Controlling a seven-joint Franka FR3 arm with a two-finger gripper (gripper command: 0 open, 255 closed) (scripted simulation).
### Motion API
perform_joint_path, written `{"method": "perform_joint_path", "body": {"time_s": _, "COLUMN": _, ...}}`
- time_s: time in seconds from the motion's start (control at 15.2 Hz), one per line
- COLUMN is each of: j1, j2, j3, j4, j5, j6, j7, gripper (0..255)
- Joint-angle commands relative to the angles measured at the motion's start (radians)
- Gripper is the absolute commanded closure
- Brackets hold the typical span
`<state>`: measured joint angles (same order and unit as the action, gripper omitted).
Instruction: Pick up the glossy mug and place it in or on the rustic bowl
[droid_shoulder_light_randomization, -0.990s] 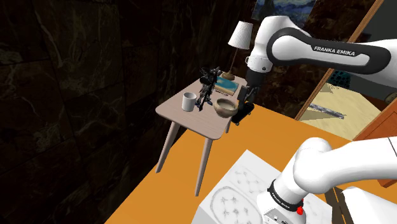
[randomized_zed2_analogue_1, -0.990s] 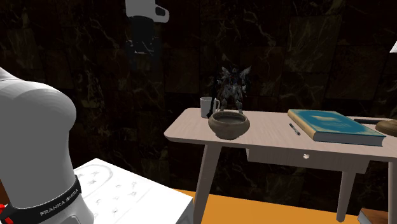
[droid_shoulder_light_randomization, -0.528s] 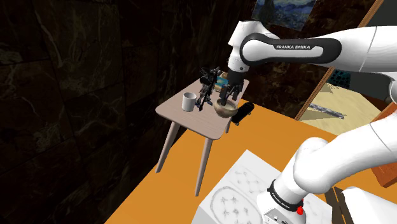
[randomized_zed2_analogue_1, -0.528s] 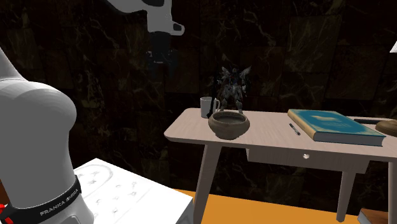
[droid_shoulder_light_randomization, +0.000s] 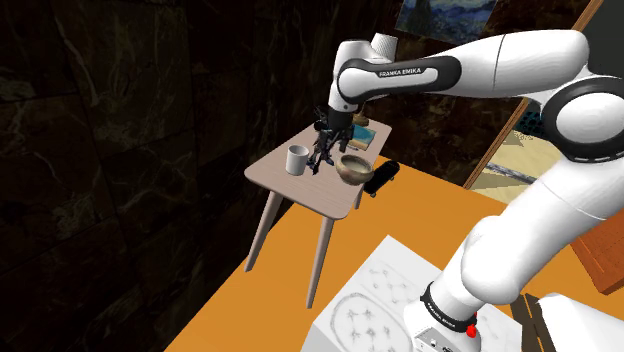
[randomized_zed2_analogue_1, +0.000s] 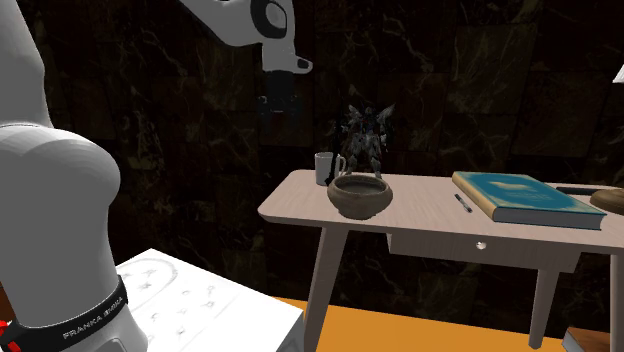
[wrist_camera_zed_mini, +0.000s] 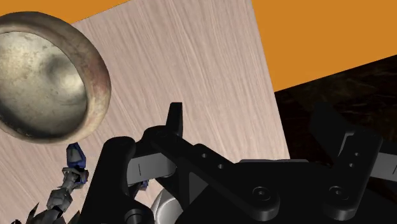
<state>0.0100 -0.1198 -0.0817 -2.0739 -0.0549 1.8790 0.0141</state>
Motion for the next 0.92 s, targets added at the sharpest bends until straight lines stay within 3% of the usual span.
{"method": "perform_joint_path", "body": {"time_s": 0.0, "j1": 0.001, "j2": 0.081, "j3": 0.000, "j4": 0.067, "j5": 0.002, "j6": 0.012, "j7": -0.001, "gripper": 0}}
{"method": "perform_joint_path", "body": {"time_s": 0.46, "j1": -0.005, "j2": 0.366, "j3": -0.003, "j4": 0.349, "j5": 0.009, "j6": 0.014, "j7": -0.015, "gripper": 0}}
{"method": "perform_joint_path", "body": {"time_s": 0.86, "j1": -0.017, "j2": 0.635, "j3": -0.002, "j4": 0.678, "j5": 0.016, "j6": -0.047, "j7": -0.026, "gripper": 0}}
